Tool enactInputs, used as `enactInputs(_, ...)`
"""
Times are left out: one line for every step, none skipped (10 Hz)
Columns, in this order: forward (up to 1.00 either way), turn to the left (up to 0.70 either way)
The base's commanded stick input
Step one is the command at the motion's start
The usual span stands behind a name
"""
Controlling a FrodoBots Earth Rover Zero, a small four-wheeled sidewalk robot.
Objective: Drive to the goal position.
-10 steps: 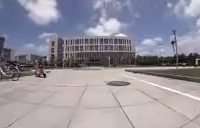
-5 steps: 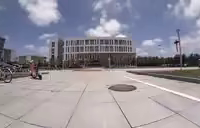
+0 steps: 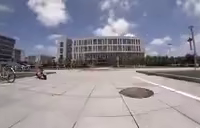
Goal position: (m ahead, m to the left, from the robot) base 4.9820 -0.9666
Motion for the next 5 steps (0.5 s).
enactInputs(1.0,-0.25)
enactInputs(1.0,-0.16)
enactInputs(1.0,0.0)
enactInputs(1.0,-0.05)
enactInputs(1.0,0.0)
